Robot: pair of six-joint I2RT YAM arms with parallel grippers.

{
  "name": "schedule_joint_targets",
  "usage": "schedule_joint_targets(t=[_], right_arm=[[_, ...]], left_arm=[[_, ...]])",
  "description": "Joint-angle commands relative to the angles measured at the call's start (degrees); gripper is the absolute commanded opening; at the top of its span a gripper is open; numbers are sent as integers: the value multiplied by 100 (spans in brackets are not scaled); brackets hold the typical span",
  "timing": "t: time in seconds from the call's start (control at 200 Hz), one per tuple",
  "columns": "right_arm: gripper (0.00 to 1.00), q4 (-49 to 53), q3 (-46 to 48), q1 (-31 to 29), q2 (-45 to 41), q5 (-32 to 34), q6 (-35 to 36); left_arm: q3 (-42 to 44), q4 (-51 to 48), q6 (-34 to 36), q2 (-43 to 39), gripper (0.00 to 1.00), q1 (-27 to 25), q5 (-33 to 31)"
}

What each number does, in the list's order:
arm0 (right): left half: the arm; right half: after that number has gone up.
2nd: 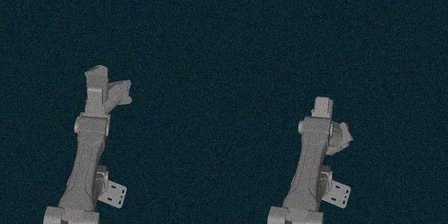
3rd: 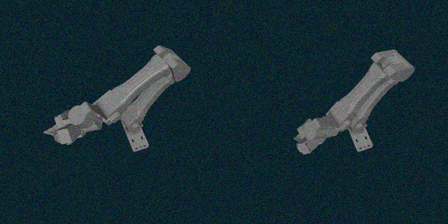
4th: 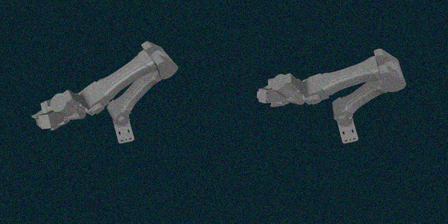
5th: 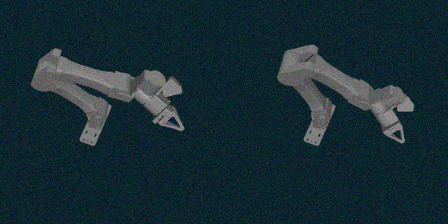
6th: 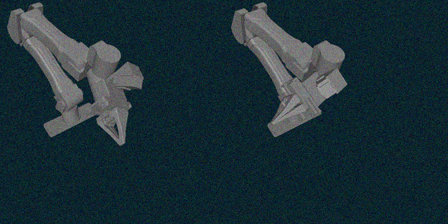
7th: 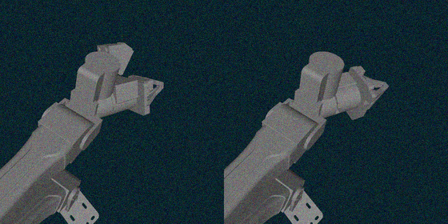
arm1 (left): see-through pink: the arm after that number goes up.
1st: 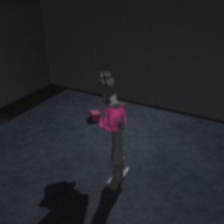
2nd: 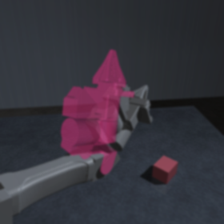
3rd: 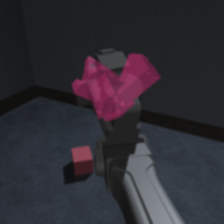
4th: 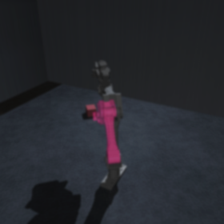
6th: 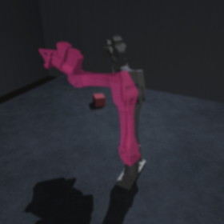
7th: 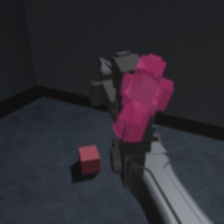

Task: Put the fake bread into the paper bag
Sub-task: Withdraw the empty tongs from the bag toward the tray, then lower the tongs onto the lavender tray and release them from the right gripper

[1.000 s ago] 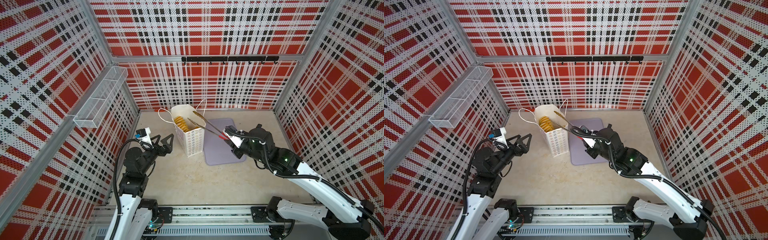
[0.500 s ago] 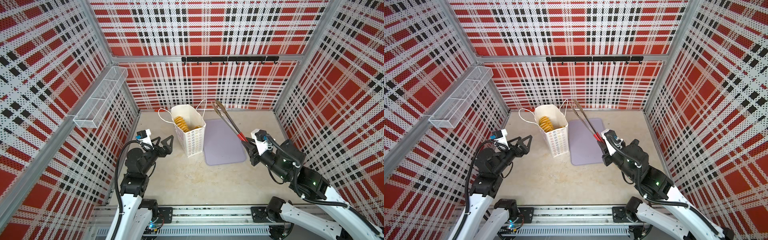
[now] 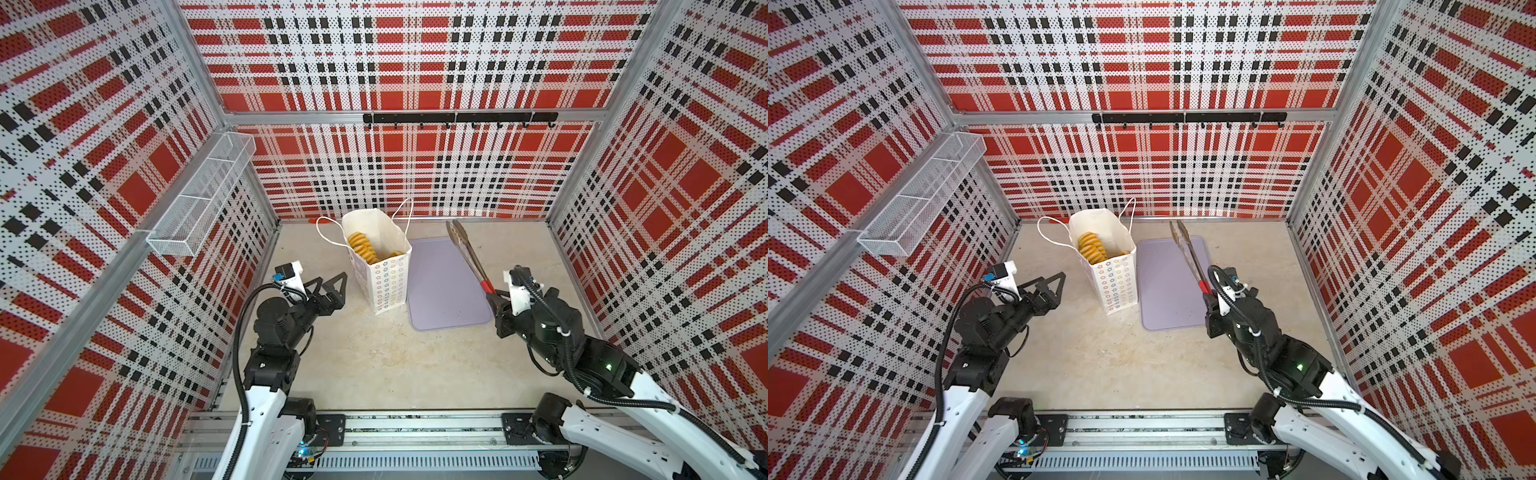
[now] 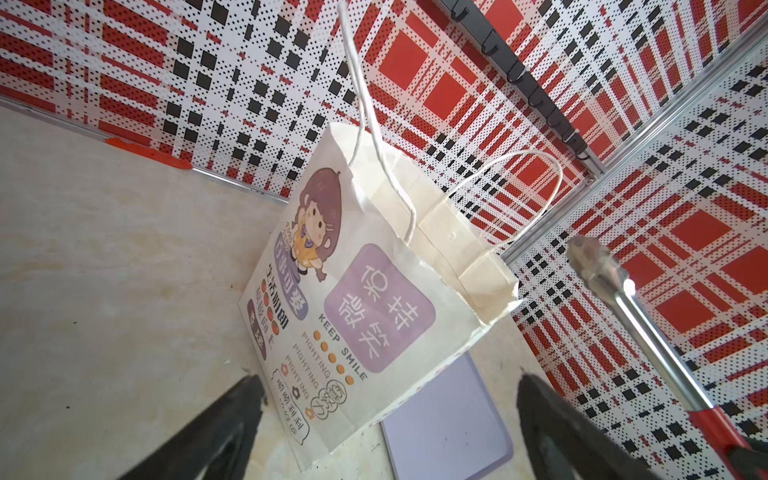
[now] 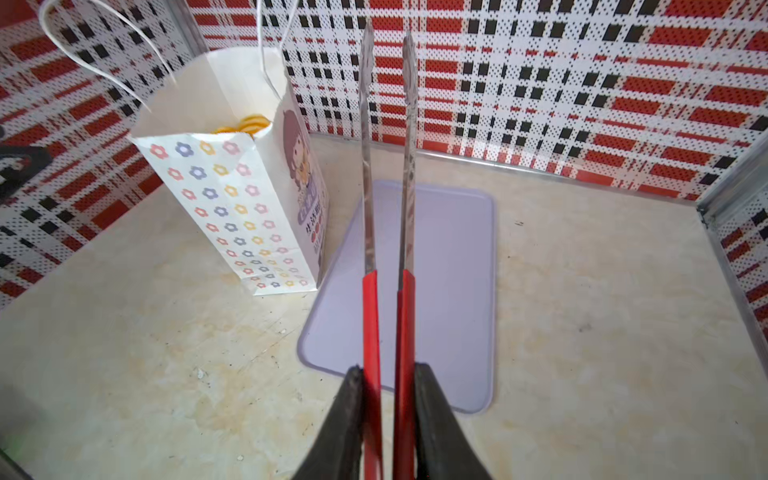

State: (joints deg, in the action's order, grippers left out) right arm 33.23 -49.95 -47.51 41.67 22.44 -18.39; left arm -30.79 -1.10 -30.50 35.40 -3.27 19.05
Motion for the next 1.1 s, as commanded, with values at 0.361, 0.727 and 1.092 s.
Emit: schedule_joint_targets(t=[0.361,0.727,1.092], right_arm=[[23,-1033,396,1075,1318,-1022,-463],[22,-1941,512,1551,2494,-1568,-540],[23,-2675,568,1823,3476,-1691,-801]], left_arm=[[138,235,-35,38,98,135,59],[257,191,20,32,98,312,161],[269,-39,66,310,98,740,346]])
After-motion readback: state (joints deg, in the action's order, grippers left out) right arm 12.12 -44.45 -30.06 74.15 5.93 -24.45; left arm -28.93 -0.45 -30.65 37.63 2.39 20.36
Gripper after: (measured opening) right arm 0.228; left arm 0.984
